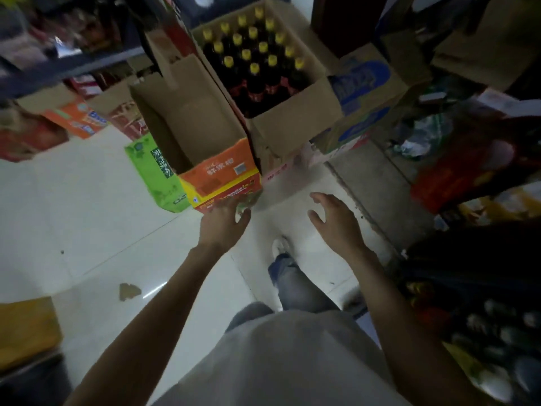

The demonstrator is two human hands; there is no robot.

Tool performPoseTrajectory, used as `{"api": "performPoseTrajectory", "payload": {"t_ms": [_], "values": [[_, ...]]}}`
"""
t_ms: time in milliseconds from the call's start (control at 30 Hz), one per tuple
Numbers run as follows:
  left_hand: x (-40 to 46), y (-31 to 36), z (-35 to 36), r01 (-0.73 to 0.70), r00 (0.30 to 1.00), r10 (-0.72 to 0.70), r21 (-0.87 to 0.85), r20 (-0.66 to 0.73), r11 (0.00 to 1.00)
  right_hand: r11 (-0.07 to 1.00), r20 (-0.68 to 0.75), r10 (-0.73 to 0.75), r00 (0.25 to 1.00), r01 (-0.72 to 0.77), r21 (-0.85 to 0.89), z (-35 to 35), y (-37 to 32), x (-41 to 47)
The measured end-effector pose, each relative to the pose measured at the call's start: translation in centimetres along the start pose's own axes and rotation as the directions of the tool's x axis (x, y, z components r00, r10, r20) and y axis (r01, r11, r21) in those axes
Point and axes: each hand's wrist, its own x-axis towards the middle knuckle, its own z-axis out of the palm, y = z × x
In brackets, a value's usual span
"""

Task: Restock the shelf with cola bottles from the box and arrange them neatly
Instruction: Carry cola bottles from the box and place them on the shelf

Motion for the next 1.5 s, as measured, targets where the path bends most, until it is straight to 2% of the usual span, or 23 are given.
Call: {"api": "performPoseTrajectory", "payload": {"t_ms": [100,233,333,400,500,700,833,1067,1233,1400,1500], "values": [[8.8,-0.3,-3.0,-0.052,0.998,0.05,0.056,0.031,0.997,0.999,-0.011,-0.026,1.0,0.026,-0.048,-1.4,-0.9,8.9],[18.4,0.5,-5.2,-0.015,1.0,0.015,0.103,0.0,0.995,1.0,-0.075,-0.007,0.997,0.005,-0.031,-2.7,-2.1,19.0],[25.1,0.6,-5.1,0.039,0.999,-0.04,0.057,0.011,0.998,0.997,-0.085,-0.018,0.996,0.011,-0.076,-2.9,-2.2,25.6],[29.6,-0.1,-3.9,0.016,0.999,-0.018,0.047,0.027,0.999,0.996,-0.079,-0.02,0.997,0.013,-0.093,-2.7,-1.7,29.9],[36.0,-1.4,-2.1,-0.028,0.998,0.026,0.038,0.054,0.999,0.995,-0.082,0.07,0.994,-0.075,-0.066,-2.0,-0.7,35.7],[45.8,-3.4,0.2,-0.022,0.985,0.01,0.066,0.174,0.998,0.946,-0.093,0.323,0.942,-0.325,-0.01,0.6,0.2,44.7],[49.0,-4.3,1.0,-0.127,0.97,0.109,0.071,0.218,0.989,0.891,-0.056,0.429,0.902,-0.432,-0.138,1.4,1.1,48.3],[51.3,-5.3,2.6,-0.285,0.931,0.235,0.153,0.281,0.946,0.906,-0.066,0.42,0.905,-0.423,-0.024,3.3,2.3,50.0],[51.9,-5.6,3.9,-0.365,0.922,0.326,0.19,0.208,0.911,0.865,-0.156,0.499,0.852,-0.499,0.04,4.2,2.6,50.5],[52.3,-5.8,4.6,-0.425,0.901,0.396,0.175,0.179,0.888,0.871,-0.036,0.491,0.87,-0.49,0.029,5.3,3.2,51.0],[51.8,-6.2,4.0,-0.452,0.888,0.426,0.15,0.174,0.879,0.895,-0.045,0.445,0.894,-0.446,0.005,5.3,2.7,50.8]]}}
